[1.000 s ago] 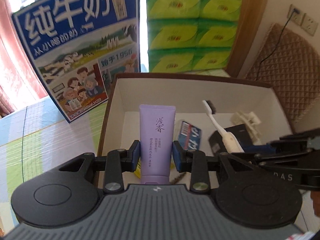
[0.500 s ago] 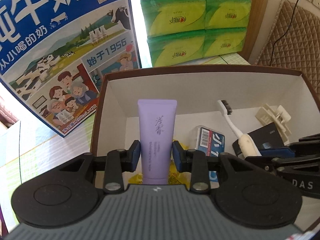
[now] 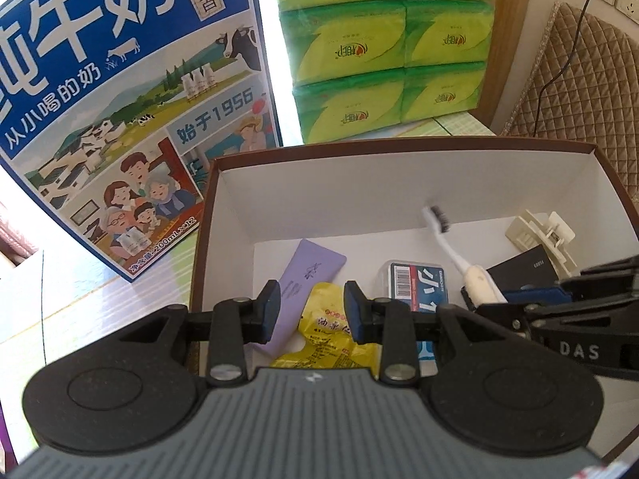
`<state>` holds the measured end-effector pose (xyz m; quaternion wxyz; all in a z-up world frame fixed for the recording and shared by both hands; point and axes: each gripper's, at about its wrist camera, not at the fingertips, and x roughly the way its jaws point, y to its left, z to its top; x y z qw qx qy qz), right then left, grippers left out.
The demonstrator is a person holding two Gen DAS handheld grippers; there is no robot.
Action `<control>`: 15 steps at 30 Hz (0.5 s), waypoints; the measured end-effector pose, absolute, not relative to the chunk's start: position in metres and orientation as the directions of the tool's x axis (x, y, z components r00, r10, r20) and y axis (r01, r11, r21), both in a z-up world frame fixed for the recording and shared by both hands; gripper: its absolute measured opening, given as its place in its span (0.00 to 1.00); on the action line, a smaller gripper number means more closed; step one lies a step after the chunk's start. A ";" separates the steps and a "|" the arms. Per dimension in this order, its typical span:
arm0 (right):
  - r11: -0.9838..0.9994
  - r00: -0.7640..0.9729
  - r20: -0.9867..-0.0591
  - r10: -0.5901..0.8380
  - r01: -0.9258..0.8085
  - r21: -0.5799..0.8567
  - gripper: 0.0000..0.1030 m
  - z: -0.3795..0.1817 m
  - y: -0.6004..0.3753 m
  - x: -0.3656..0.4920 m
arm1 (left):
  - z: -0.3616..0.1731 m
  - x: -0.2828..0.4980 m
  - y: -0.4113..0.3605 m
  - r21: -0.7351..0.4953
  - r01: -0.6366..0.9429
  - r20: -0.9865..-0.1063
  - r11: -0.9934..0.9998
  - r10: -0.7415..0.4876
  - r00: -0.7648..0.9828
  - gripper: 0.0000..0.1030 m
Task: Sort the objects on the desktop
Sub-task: 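Open the left tool to drop the purple tube while the right releases the toothbrush, then withdraw both tools from the brown box toward the remaining items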
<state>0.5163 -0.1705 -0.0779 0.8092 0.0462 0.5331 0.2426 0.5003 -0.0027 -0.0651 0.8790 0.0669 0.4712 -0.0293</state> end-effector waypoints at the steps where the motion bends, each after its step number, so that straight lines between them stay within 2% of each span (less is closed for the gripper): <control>1: 0.878 0.325 -0.835 0.443 -0.344 0.332 0.17 -0.078 -0.170 0.516 | -0.065 0.499 -0.002 0.091 0.114 -0.832 0.989 0.012 0.555 0.29; 2: 0.875 0.333 -0.827 0.452 -0.346 0.339 0.18 -0.077 -0.171 0.515 | -0.064 0.498 -0.001 0.092 0.113 -0.831 0.989 0.014 0.556 0.30; 4: 0.867 0.344 -0.814 0.469 -0.355 0.350 0.26 -0.075 -0.172 0.513 | -0.061 0.496 0.001 0.087 0.103 -0.829 0.991 0.015 0.560 0.38; 6: 0.864 0.357 -0.806 0.472 -0.371 0.341 0.65 -0.071 -0.174 0.509 | -0.058 0.491 0.006 0.061 0.093 -0.826 0.994 -0.002 0.564 0.42; 10: 0.844 0.376 -0.794 0.478 -0.448 0.296 0.70 -0.061 -0.176 0.496 | -0.051 0.481 0.010 0.049 0.096 -0.819 0.994 -0.015 0.574 0.50; 12: 0.836 0.385 -0.791 0.475 -0.479 0.269 0.81 -0.056 -0.179 0.487 | -0.047 0.474 0.011 0.047 0.100 -0.814 0.994 -0.020 0.581 0.55; 15: 0.839 0.417 -0.785 0.459 -0.494 0.228 0.92 -0.049 -0.184 0.475 | -0.039 0.464 0.011 0.049 0.096 -0.802 0.994 -0.019 0.597 0.67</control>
